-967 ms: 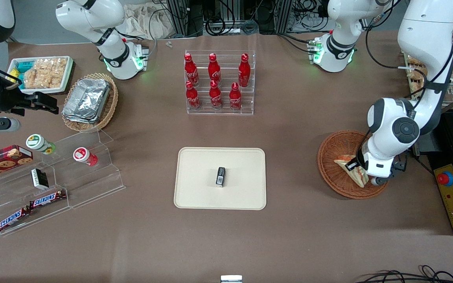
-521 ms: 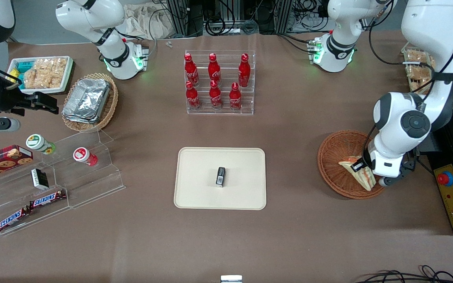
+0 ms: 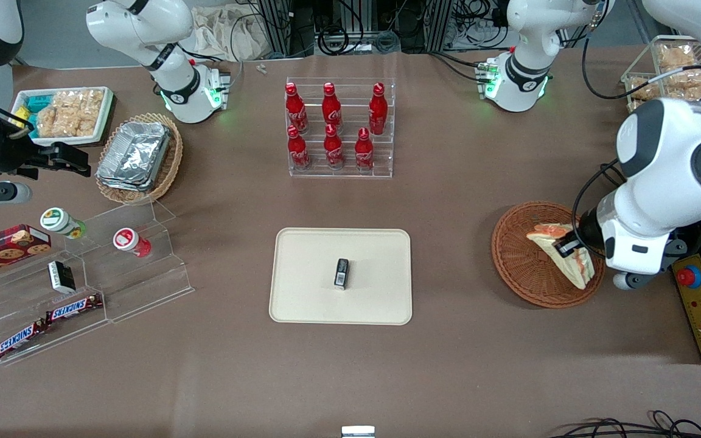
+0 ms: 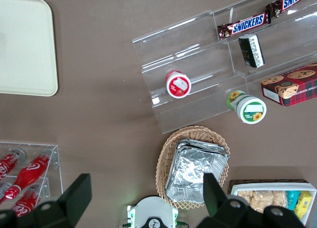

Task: Place sandwich from basket to tray
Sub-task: 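Carry the sandwich over to the cream tray and lower it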

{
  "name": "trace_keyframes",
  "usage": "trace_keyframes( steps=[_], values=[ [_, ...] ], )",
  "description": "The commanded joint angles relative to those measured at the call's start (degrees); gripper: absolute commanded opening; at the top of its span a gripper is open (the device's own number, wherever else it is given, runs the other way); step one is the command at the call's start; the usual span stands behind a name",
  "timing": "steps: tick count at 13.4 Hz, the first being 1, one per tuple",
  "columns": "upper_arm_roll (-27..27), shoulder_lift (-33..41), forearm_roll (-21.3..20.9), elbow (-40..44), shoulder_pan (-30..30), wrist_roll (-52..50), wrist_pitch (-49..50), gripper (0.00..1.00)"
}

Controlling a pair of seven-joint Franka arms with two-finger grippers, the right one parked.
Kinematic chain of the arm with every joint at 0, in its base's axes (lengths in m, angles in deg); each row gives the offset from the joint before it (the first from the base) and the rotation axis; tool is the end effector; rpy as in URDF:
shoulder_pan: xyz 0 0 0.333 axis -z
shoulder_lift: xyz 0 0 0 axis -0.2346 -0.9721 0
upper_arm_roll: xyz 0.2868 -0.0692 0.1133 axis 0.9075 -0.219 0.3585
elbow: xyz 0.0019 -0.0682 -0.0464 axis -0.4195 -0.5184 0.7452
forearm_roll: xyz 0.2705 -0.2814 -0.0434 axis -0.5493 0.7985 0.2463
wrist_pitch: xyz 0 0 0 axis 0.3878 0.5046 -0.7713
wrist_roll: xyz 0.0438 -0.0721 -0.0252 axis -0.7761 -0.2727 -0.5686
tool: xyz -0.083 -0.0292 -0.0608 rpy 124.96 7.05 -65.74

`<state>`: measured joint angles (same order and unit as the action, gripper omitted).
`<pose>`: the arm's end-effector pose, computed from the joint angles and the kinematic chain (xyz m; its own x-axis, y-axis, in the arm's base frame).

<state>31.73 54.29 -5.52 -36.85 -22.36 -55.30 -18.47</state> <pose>0.6257 -0.1112 0.4939 0.8574 0.5138 -0.0306 0.5145 -0.8570 0.0271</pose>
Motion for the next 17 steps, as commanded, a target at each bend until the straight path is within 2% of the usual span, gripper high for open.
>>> trace_keyframes(
  steps=[1, 4, 7, 10, 14, 17],
  values=[
    [-4.9, -2.4, 0.7, 4.3, -0.2, -1.1, 2.7, 0.00],
    [-11.0, -4.5, -0.3, 4.6, 0.2, -0.2, 1.9, 0.00],
    [-18.5, -13.6, -8.6, 10.4, 0.8, -0.1, 1.4, 0.00],
    [-23.8, -23.3, -13.5, 13.8, 1.8, 0.7, -1.7, 0.00],
    [-23.3, -31.4, -22.7, 14.1, 7.5, 0.6, -4.7, 0.00],
    [-22.0, -36.8, -24.8, 14.1, 9.7, -1.3, -12.2, 0.00]
  ],
)
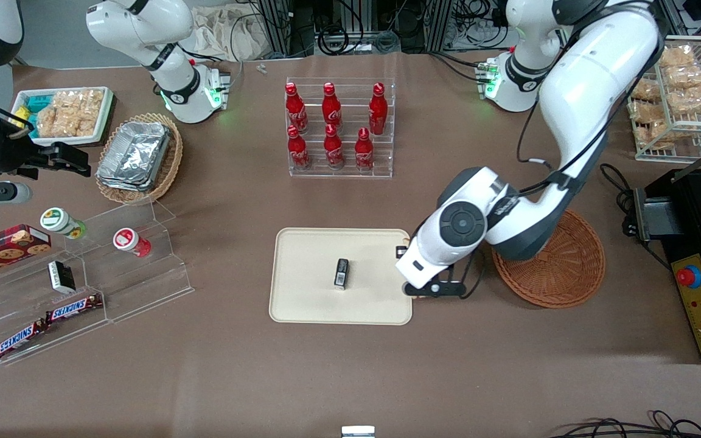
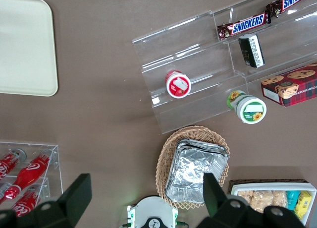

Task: Place sandwich from basket to tray
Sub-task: 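Carry the sandwich over to the cream tray and lower it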

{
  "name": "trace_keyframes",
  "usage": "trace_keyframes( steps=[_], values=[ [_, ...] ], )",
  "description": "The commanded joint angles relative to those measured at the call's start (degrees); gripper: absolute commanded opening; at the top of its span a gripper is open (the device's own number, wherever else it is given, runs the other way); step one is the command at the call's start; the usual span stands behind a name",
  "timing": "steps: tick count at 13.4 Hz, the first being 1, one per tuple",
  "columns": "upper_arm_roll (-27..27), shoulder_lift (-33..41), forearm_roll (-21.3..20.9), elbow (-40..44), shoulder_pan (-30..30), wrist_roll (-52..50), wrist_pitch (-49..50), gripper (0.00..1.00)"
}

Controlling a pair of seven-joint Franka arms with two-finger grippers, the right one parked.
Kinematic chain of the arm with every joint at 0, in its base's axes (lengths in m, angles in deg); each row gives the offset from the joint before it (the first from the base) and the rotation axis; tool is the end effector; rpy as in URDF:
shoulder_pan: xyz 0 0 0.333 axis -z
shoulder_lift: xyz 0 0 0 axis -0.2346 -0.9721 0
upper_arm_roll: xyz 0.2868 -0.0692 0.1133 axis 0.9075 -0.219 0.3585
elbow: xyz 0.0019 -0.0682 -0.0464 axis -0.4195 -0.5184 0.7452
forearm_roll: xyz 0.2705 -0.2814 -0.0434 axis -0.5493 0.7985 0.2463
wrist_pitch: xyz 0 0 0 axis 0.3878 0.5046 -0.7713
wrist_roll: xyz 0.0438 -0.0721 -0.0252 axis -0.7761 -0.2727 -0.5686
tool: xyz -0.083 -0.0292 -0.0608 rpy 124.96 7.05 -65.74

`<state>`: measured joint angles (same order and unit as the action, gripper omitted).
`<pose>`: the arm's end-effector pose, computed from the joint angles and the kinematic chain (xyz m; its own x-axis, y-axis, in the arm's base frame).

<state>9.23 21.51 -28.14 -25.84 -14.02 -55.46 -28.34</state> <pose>0.6156 -0.3759 0.3029 0.9959 -0.0159 -0.0890 -0.0072 -0.9953 0.0964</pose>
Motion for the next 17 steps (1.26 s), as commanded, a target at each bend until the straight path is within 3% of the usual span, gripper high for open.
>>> trace_keyframes(
  steps=[1, 4, 7, 10, 11, 13, 17],
  values=[
    [0.8, -4.1, -2.7, 2.9, 1.9, -1.6, -3.0, 0.00],
    [2.0, -5.7, -2.9, 3.1, 3.6, -3.0, -3.8, 0.01],
    [6.4, -5.8, -2.9, 3.1, 7.6, -3.9, -5.9, 0.11],
    [7.4, -6.2, -2.8, 3.1, 8.5, -4.2, -7.6, 0.39],
    [7.4, -6.3, -2.7, 3.1, 8.5, -4.1, -7.7, 0.84],
    [7.4, -6.3, -2.7, 3.1, 8.4, -3.9, -8.2, 0.99],
    [7.4, -4.1, -2.0, 3.0, 7.5, -4.2, -7.2, 1.00]
  ],
)
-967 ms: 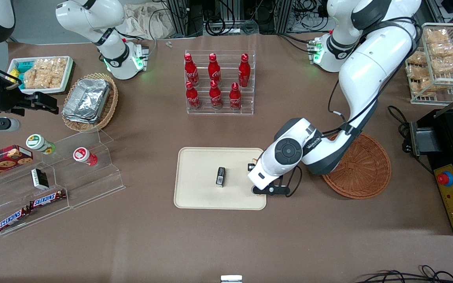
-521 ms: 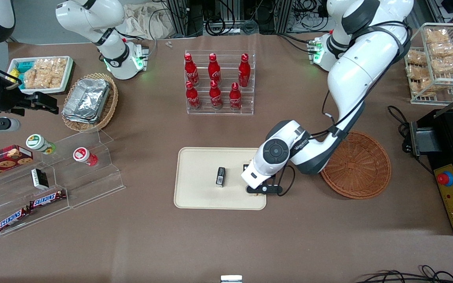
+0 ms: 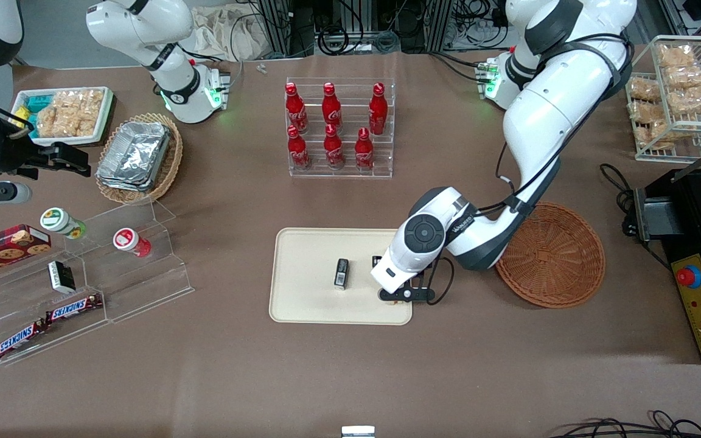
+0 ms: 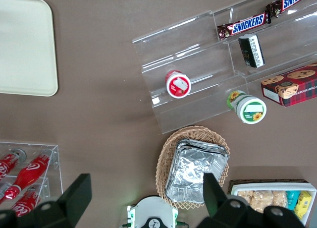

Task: Place sandwich from basket to tray
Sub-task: 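Open the left gripper to release the sandwich and raise away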

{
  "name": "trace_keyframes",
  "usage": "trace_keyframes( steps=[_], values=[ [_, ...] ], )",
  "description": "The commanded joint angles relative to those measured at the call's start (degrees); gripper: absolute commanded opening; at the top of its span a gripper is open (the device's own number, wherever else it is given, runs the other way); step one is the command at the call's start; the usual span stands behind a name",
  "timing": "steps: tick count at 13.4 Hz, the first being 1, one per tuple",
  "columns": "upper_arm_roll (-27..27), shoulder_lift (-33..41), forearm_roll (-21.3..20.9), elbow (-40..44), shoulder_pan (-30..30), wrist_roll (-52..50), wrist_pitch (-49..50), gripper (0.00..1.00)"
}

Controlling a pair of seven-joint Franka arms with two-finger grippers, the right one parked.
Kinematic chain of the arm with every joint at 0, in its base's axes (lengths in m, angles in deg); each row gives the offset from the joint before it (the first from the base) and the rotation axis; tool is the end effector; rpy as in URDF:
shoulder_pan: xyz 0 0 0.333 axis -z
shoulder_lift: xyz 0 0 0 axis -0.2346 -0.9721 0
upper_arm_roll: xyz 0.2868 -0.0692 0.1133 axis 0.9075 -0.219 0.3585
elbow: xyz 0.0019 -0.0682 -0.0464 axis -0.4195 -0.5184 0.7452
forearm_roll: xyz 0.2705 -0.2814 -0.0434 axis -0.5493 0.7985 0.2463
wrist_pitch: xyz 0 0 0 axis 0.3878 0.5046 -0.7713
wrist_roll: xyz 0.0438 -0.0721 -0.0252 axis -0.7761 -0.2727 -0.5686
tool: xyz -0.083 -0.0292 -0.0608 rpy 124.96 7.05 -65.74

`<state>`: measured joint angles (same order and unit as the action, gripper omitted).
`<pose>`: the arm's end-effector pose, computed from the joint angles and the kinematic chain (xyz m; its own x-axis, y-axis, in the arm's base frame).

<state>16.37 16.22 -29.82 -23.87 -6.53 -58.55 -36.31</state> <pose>0.6136 -0.4068 0.2361 0.9992 0.0064 -0.0385 0.0099 -0.9960 0.0891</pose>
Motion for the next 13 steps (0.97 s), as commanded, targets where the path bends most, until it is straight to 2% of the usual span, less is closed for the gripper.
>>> trace_keyframes(
  steps=[1, 4, 7, 9, 11, 12, 13],
  values=[
    [0.2, 2.1, -0.3, 1.1, -0.8, -1.1, 1.8, 1.00],
    [0.0, 8.4, -0.4, 1.1, -1.9, -0.2, 10.5, 1.00],
    [0.4, 15.9, -0.8, 0.4, -4.2, 4.8, 19.7, 0.99],
    [1.8, 19.7, -0.1, -0.5, -5.5, 6.1, 21.2, 0.99],
    [5.3, 24.5, 2.0, -3.5, -5.8, 6.5, 20.2, 0.99],
    [7.7, 26.6, 4.3, -4.2, -5.8, 8.0, 19.9, 0.99],
    [10.4, 29.1, 8.7, -4.7, -5.8, 12.6, 20.0, 0.99]
  ],
)
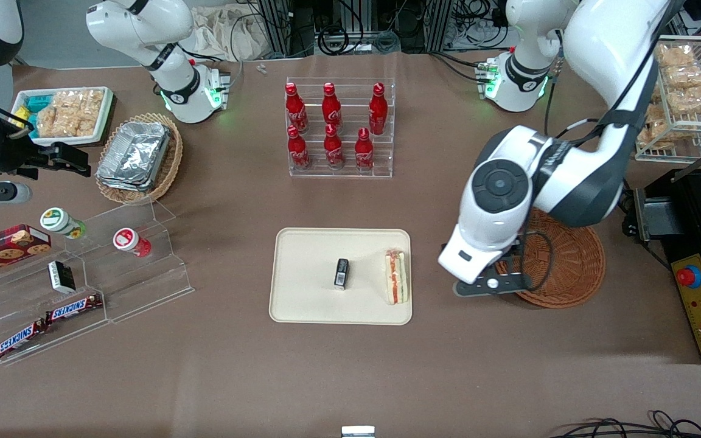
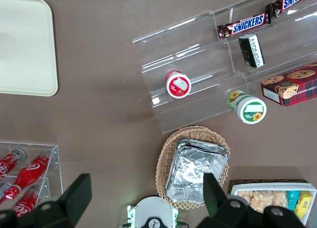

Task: Place sandwich from basket to tray
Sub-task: 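Open the left gripper to release the sandwich and raise away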

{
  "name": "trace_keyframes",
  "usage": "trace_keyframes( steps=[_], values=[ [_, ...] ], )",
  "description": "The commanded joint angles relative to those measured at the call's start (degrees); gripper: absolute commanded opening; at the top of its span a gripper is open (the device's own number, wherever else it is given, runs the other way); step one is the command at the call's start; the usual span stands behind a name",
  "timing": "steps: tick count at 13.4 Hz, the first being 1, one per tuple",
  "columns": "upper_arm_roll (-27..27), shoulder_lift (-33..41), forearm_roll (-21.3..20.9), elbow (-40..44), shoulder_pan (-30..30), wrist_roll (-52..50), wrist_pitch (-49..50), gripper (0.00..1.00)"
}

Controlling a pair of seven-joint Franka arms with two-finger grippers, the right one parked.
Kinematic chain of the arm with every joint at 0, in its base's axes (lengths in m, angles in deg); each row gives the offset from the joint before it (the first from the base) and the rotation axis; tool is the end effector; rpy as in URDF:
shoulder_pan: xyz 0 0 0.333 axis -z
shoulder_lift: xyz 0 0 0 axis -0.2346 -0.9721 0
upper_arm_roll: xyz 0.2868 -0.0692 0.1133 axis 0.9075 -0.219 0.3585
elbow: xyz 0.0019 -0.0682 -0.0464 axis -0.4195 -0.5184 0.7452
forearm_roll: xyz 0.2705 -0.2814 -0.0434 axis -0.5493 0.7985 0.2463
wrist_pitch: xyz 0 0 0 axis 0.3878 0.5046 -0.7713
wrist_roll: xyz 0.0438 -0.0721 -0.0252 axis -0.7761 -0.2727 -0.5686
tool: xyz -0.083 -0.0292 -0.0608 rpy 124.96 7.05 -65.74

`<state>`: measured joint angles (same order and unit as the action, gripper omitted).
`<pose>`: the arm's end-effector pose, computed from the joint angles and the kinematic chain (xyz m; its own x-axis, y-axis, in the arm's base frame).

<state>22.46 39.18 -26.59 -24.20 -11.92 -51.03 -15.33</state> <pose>0.6369 -0.2736 0.4450 0.9953 0.0787 0.0567 0.0865 -0.9849 -0.1500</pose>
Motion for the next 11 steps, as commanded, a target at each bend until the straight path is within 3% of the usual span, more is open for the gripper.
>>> trace_keyframes(
  steps=[1, 3, 4, 7, 11],
  values=[
    [8.7, 9.0, 11.1, -5.7, -0.2, 11.6, -0.6, 0.99],
    [16.8, 16.0, 20.2, -11.3, 0.2, 22.1, -1.3, 1.00],
    [19.7, 18.9, 22.6, -14.2, 0.2, 25.8, -2.3, 1.00],
    [23.9, 23.7, 23.6, -20.5, -0.2, 28.3, -5.1, 1.00],
    [26.3, 22.9, 22.8, -17.5, -0.2, 28.9, -0.7, 1.00]
  ],
)
